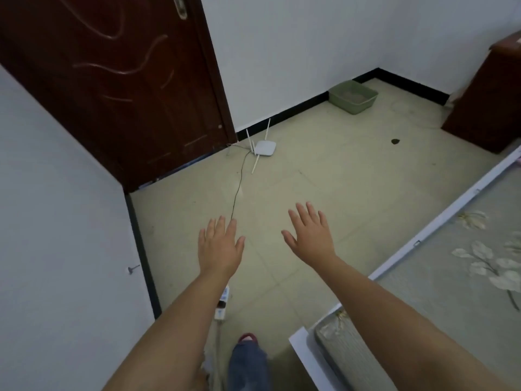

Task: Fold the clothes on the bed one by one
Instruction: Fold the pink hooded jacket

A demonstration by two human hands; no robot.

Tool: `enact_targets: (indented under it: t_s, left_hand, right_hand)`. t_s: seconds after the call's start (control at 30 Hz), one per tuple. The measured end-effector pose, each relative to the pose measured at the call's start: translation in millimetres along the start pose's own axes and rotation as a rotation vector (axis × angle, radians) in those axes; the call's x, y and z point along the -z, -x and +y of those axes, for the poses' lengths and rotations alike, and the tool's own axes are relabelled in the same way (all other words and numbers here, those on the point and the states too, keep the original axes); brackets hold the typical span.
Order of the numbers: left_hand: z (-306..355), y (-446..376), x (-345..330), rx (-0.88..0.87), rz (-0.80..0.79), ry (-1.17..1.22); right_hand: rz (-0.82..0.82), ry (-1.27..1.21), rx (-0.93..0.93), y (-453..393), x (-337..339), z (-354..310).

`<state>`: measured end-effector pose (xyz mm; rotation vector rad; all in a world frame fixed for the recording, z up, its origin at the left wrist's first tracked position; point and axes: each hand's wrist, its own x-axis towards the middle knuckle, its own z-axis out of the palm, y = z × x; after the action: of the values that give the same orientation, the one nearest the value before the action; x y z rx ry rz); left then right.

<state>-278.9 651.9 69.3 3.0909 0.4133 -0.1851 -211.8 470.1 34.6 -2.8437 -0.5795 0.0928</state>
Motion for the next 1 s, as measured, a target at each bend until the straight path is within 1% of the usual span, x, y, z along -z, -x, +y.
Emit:
enact_targets:
  t_s: [0.1, 0.2, 0.33, 0.43, 0.53, 0.67, 0.7, 0.8, 0.87, 1.0]
  left_hand:
    - [-24, -58, -5, -0.053, -0.017, -0.051]
    - [-28, -111, -11, -0.093, -0.057, -0.061]
    - [1, -166, -21, -0.228, -0.137, -0.088]
    - [36, -213, -22, -0.34, -0.145, -0.083]
    - [78, -266, -15, -0.451, -0.137, -0.08]
    - [154, -346, -1, -0.54, -0.128, -0.105]
    - [175, -365, 4, -0.551, -0.126, -0.106]
    - [243, -412, 18, -0.643, -0.099, -0.121]
    - [289, -437, 23, -0.706, -0.091, -0.116]
    - [383, -479, 29, -0.848, -0.084, -0.138]
  right_hand:
    - [-0.014, 0.022, -0.116, -44, -11, 1]
    - [-0.05, 0.043, -0.216, -74, -22, 6]
    - [-0.116, 0.022, -0.362, -89, -34, 31]
    - [-0.145, 0.029, -0.497, -110, -33, 67]
    - [-0.1, 0.033, -0.576, -147, -22, 107]
    - [0.028, 0.0, -0.595, -213, 8, 171]
    - [0.071, 0.0, -0.613, -226, 20, 188]
    - [0.308, 0.091, -0.64, -254, 56, 243]
    - [0.35, 0.129, -0.683, -263, 75, 279]
    - [0.351, 0.143, -0.769, -268, 94, 355]
